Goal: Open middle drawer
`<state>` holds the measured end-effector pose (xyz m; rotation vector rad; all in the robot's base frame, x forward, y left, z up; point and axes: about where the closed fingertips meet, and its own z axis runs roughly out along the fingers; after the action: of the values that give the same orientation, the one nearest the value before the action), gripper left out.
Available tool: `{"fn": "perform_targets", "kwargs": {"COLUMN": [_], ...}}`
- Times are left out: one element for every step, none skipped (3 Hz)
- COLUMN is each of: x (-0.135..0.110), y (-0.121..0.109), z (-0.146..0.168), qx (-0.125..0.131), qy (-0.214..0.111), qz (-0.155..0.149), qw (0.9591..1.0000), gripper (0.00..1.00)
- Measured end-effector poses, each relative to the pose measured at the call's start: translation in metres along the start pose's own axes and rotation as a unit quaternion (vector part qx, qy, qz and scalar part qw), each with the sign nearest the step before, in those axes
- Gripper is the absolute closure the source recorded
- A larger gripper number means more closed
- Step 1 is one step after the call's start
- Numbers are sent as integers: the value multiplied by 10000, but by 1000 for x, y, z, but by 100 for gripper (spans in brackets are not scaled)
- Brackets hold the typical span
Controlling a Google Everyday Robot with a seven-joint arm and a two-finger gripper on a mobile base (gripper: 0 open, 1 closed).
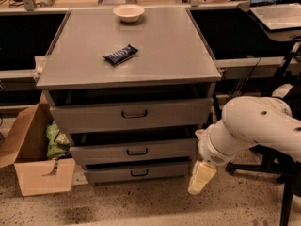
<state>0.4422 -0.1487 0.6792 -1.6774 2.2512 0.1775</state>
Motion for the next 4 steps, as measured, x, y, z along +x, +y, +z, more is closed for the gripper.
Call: {"fn": "perform_targets", "kwargs": {"x": [7, 22, 34, 39], "y": [-6, -13, -14, -21], "z": [23, 78, 135, 173], "qx": [-36, -303, -515, -461], "qy": [88, 109, 141, 48], "qz": [-21, -171, -301, -322], "qw": [10000, 9993, 9981, 9984], "gripper": [0, 0, 0, 0]}}
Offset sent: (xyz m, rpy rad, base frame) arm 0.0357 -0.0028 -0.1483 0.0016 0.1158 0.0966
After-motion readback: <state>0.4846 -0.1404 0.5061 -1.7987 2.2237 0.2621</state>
